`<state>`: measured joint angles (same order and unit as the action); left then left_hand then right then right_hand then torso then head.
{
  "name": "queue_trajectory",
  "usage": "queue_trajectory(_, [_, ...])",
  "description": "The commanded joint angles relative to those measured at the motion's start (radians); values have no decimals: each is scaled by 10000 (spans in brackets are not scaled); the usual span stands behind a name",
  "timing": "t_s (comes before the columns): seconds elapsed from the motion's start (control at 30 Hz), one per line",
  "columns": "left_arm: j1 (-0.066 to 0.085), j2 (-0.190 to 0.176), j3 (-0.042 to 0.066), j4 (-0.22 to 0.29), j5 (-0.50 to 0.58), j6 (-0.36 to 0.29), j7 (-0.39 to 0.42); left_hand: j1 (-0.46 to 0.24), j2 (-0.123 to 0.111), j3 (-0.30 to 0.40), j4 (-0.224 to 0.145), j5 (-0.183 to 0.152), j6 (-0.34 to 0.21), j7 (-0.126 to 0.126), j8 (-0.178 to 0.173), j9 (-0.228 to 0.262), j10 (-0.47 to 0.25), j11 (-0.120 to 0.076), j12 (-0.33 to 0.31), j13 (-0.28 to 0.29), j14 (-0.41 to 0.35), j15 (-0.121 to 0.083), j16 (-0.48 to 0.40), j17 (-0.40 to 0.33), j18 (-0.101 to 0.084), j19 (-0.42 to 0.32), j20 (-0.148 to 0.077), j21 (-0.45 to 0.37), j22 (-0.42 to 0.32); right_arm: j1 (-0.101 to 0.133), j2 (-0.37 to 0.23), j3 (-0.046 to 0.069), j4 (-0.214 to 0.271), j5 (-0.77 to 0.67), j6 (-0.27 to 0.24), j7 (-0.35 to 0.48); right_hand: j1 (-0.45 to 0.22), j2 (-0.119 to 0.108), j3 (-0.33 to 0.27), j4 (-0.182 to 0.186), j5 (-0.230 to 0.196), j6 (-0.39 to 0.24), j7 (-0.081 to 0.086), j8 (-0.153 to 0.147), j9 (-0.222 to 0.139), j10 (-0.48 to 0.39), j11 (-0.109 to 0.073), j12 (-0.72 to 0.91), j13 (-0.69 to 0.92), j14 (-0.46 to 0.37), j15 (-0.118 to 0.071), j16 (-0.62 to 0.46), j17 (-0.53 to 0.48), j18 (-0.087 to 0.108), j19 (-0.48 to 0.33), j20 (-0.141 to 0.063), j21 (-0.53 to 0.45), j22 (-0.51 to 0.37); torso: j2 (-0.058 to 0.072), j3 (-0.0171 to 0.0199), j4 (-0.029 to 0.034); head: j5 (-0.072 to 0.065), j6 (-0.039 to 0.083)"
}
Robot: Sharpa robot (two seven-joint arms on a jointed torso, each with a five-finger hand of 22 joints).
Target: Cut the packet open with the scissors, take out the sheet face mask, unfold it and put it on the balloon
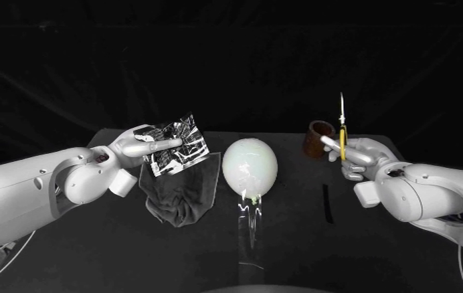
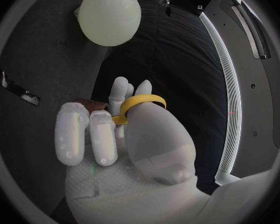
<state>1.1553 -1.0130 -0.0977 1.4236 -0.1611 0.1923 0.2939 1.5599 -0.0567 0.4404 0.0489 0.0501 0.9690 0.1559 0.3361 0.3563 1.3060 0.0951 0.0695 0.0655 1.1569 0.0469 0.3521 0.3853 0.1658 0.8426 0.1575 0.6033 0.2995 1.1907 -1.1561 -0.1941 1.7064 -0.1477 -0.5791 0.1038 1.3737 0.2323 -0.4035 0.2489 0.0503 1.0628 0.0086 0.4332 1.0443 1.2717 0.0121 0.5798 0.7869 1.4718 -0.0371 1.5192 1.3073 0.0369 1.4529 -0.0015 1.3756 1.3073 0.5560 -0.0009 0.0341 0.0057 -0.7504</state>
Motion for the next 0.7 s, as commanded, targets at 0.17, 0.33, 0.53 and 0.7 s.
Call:
queue_trajectory(0.17, [-609, -109, -23, -193, -438, -1104, 1019, 63, 220, 394, -815, -42, 336, 60, -242, 526, -85, 29, -21, 36, -325, 31, 138, 233, -386, -898, -43, 850, 670, -59, 37, 8, -94, -50, 116, 189, 146, 382, -70, 19, 5, -35, 48, -76, 5, 1683, -669, -78, -15, 686, -731, -2, 1132, 134, -30, 28, -60, 1690, -35, -18, 46, 428, -218])
queue_trajectory(0.33, [-1002, -34, -26, -326, -992, -2654, 1861, -202, 282, 354, -922, -14, 378, 72, -357, 469, -232, 62, -10, 63, -679, 87, 381, 497, -564, -1489, 75, 1201, 972, -100, 36, 8, -158, -42, 115, 201, 146, 382, -70, 19, 5, -35, 48, -76, 5, 1683, -669, -78, -15, 686, -731, -2, 1132, 134, -30, 28, -60, 1690, -39, -22, 51, 606, -279])
queue_trajectory(0.53, [-1201, 115, -23, -337, -1460, -4280, 2605, -310, 359, 310, -975, -15, 368, 84, -384, 485, -425, 95, 24, 105, -1085, 145, 674, 783, -700, -2011, 203, 1332, 1118, -129, 44, 8, -216, -31, 120, 209, 139, 390, -79, 24, 6, -38, 51, -87, 4, 1682, -665, -91, -22, 685, -728, -4, 1126, 135, -31, 32, -62, 1690, -29, -15, 29, 764, -273])
queue_trajectory(0.7, [-1273, 255, -22, -346, -1937, -5082, 2875, -393, 239, 162, -1030, -15, 309, 116, -396, 500, -627, 143, 29, 129, -1479, 221, 810, 945, -801, -2355, 302, 1334, 1162, -140, 63, 8, -236, -17, 133, 211, 129, 397, -95, 31, 10, -47, 58, -105, 3, 1680, -659, -105, -26, 686, -723, -5, 1126, 134, -28, 37, -58, 1692, -27, -1, 12, 904, -283])
